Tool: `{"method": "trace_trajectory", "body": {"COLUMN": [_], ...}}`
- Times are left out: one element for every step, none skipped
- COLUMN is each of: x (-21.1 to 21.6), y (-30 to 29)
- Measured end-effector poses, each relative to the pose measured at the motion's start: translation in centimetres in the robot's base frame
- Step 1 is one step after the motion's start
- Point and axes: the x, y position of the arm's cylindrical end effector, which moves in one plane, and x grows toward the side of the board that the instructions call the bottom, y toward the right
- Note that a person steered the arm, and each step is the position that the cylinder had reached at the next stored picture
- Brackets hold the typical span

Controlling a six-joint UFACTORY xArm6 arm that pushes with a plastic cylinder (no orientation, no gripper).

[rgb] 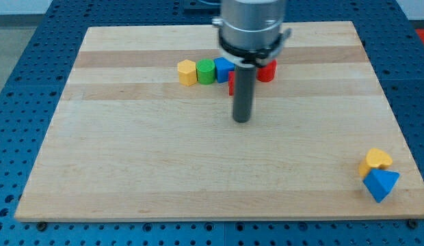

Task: Separate the red star from blue cube and green star

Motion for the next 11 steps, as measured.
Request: {"method": "trace_trajectory", "body": {"x": [-1.8, -4.5, -6.5, -7.9, -8.6, -8.4, -8.3, -7.4, -5.6, -4.8, -4.8], "y": [-3.2, -4.3, -4.1, -2.0, 0.4, 1.9, 3.0, 3.0, 3.1, 4.9, 7.4]}}
